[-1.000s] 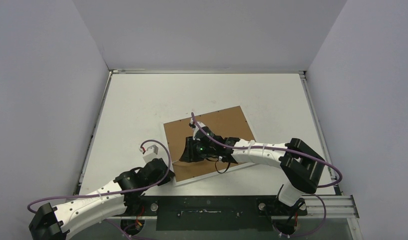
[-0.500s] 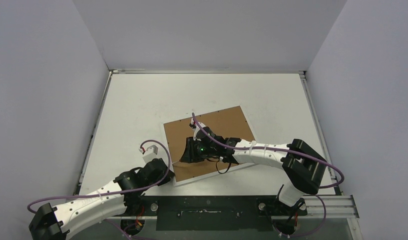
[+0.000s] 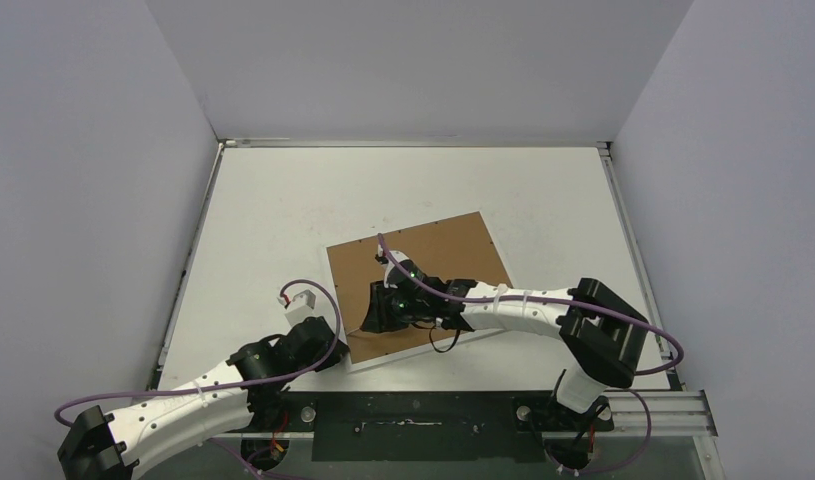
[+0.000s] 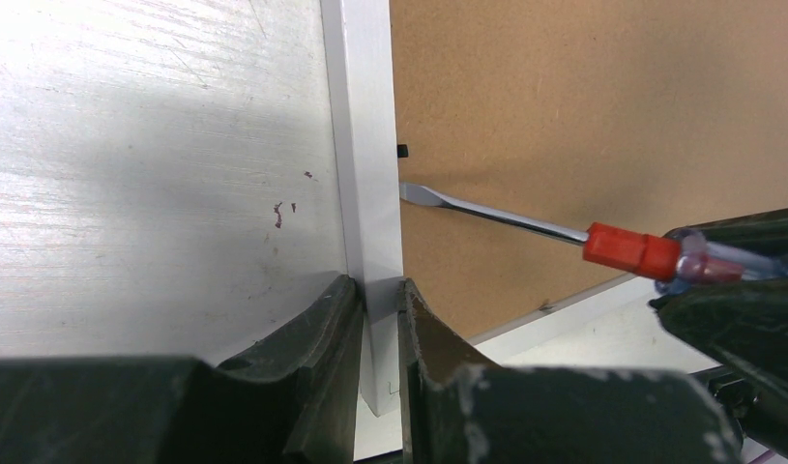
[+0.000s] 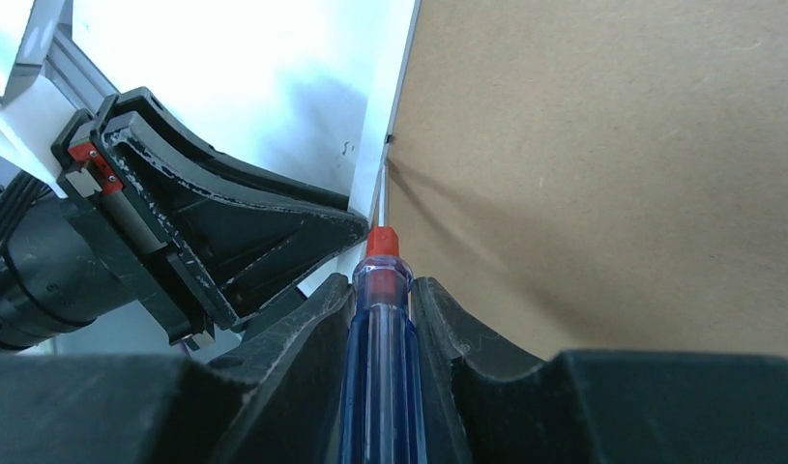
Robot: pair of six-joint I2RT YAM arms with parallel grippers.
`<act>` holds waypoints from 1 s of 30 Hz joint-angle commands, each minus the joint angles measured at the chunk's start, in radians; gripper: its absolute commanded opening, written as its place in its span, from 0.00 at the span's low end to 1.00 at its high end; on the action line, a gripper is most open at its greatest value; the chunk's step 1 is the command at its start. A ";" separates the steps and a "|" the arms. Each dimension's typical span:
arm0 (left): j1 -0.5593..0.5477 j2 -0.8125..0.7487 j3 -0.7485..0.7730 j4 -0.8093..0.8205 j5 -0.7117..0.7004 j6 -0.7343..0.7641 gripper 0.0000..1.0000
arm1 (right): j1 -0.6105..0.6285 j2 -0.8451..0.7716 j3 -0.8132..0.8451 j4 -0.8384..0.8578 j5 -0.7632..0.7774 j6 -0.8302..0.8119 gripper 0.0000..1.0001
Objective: Take the photo out of the frame
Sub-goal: Release the photo frame item from the photo frame.
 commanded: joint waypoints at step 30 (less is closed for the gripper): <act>-0.007 0.020 -0.017 -0.069 -0.009 0.020 0.00 | 0.012 0.067 0.081 0.029 0.024 -0.016 0.00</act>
